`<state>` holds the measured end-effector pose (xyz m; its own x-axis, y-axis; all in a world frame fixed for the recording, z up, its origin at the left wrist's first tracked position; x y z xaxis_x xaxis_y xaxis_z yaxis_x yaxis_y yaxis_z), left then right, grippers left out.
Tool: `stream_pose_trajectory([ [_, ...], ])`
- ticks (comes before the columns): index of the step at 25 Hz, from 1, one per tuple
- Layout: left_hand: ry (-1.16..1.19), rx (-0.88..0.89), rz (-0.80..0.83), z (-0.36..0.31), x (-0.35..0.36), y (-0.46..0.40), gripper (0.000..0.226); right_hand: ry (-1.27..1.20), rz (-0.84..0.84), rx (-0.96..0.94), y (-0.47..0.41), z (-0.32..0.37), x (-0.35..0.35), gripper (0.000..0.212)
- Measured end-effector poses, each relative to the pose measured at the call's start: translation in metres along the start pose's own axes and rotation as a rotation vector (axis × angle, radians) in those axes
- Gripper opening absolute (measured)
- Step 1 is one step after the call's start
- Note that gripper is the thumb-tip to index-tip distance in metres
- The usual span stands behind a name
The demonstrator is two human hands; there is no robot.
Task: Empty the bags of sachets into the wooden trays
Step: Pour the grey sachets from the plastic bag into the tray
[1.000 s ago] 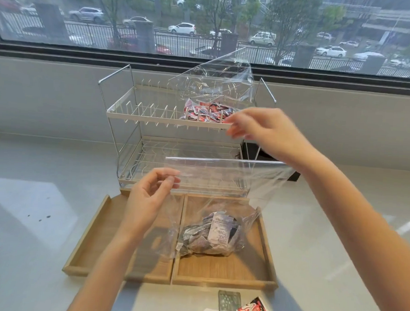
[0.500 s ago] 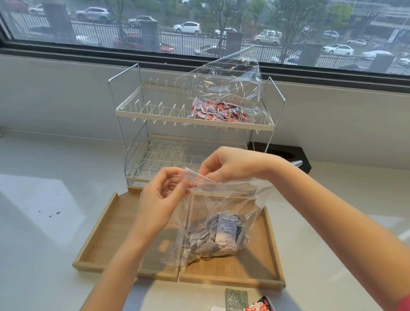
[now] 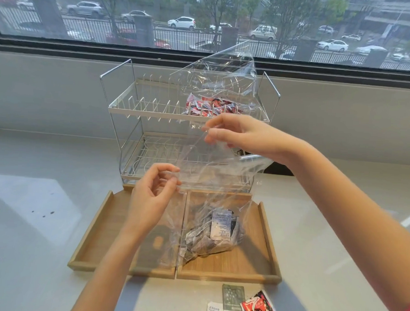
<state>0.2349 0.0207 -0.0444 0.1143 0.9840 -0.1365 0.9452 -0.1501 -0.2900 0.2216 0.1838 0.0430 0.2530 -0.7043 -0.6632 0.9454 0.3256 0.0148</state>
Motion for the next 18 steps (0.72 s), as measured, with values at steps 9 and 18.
stream_pose_trajectory([
  [9,-0.032,0.005,-0.106,0.003,-0.008,-0.002,0.016,0.371,0.073,0.124,0.002,-0.044,0.001,0.017],
  [18,0.073,-0.006,-0.113,0.002,-0.011,-0.007,0.018,0.262,-0.06,0.073,0.019,-0.027,-0.036,0.032],
])
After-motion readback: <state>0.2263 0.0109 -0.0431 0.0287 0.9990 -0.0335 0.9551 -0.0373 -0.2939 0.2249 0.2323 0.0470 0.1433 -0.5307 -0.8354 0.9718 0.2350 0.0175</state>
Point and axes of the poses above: each hand's wrist, its own y-axis away from the middle knuckle, its own x-axis out of the palm, z = x × y, the point moved 7 cm from there along -y, towards the middle knuckle, and after that the axes turned 1 degree about x, right-handed, at the moved point
